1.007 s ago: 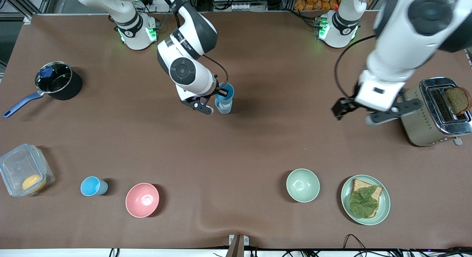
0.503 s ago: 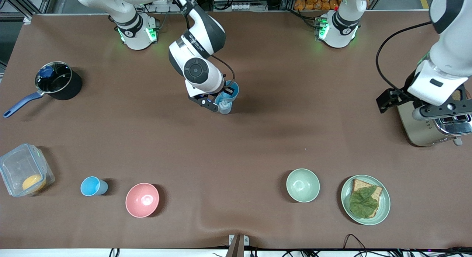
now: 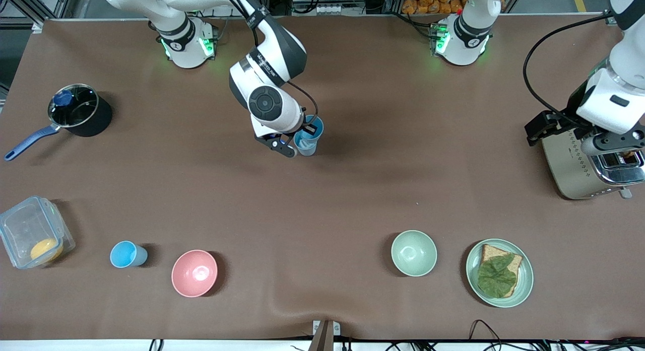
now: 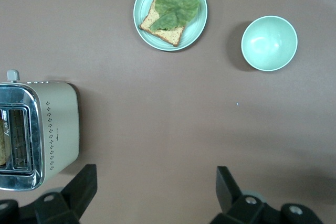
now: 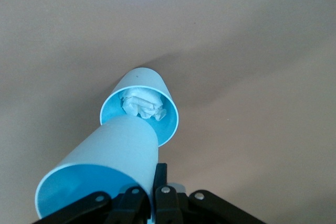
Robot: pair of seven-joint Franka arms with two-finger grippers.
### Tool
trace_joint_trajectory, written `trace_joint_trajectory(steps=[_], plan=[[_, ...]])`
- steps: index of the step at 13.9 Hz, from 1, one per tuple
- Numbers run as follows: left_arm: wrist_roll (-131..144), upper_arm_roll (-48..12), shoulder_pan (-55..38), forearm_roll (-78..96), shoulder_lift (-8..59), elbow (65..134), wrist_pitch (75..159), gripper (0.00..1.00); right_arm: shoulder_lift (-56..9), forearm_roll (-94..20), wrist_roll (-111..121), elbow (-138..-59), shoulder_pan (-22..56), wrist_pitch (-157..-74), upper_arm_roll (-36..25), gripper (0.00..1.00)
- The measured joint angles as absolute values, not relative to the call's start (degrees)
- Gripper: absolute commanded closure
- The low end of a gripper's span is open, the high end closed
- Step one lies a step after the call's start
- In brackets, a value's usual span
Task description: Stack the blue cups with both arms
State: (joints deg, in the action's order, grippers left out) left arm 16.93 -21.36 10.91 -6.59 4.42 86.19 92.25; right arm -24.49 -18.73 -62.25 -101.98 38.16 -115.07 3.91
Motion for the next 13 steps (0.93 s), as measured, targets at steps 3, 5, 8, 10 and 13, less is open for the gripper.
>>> trace_joint_trajectory(steps=[3,5,8,10,13], plan=[[13.1,-17.0,8.0,-5.2,3.5,86.1,90.6,0.0,-24.8,-18.5,-62.3,-102.1,38.2,-115.0,3.8,1.0],[10.9,-11.0,3.5,-4.6,2.9,86.1,90.1,0.0,-25.3,-18.4,-62.3,-102.4,38.2,-115.0,3.8,1.0],[9.9,-7.7,1.0,-3.7,2.5,86.1,89.7,0.0,-25.8,-17.8,-62.3,-102.5,38.2,-115.0,3.3,0.46],[9.9,-7.6,0.8,-3.0,2.3,86.1,89.3,0.0,-25.8,-17.7,-62.2,-102.5,38.2,-114.9,3.1,0.0],[9.9,-7.3,0.8,-2.9,2.1,86.1,88.9,0.0,-25.6,-16.9,-62.2,-101.6,38.1,-113.7,2.4,0.0]])
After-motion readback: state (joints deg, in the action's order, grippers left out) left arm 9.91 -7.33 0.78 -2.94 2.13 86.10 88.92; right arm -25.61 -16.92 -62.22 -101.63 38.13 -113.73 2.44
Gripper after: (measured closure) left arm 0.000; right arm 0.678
